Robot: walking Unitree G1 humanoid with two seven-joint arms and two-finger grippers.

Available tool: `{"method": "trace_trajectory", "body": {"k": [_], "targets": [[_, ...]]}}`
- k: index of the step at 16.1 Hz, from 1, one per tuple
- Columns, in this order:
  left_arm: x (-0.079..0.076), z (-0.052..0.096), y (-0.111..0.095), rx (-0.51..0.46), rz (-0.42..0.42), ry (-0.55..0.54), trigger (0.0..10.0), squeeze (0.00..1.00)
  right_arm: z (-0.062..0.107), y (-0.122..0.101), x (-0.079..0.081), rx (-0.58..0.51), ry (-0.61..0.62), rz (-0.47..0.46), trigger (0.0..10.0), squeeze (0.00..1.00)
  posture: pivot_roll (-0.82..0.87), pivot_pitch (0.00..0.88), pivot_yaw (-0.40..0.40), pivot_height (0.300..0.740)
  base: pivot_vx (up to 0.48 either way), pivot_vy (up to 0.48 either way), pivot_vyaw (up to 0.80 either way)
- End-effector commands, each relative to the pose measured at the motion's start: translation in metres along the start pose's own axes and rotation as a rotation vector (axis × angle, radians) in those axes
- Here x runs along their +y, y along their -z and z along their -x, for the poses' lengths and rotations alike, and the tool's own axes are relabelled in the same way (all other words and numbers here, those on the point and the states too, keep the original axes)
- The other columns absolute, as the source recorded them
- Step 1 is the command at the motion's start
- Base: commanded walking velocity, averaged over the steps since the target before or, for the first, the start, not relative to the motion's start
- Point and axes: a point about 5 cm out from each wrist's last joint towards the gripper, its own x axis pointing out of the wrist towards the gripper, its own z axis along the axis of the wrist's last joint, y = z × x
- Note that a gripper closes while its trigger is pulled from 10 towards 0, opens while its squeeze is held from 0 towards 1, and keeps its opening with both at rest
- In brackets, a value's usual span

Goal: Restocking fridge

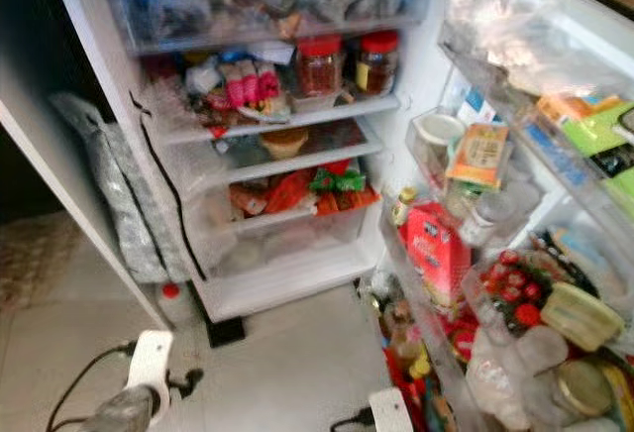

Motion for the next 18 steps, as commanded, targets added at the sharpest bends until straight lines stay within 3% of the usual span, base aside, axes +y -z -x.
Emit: {"method": "trace_trajectory", "body": {"k": [1,14,18], "targets": [[-0.0066,-0.0001,0.0024,0.008,-0.012,0.018,10.0,0.0,0.0027,0.0146,-0.0022,0.055,0.001,0.008,10.0,0.0,-0.14,0.052,-0.014,0.74,0.0,0.356,0.0],[-0.0055,-0.0002,0.0016,0.005,-0.016,0.008,10.0,0.0,0.0031,0.0169,-0.0003,0.063,0.009,-0.017,10.0,0.0,-0.15,0.058,-0.01,0.74,0.0,0.308,0.0],[-0.0049,-0.0003,0.0009,0.004,-0.027,0.007,10.0,0.0,0.0033,0.0184,-0.003,0.076,0.039,-0.048,10.0,0.0,-0.15,0.06,-0.007,0.74,0.0,0.0,-0.13]]}}
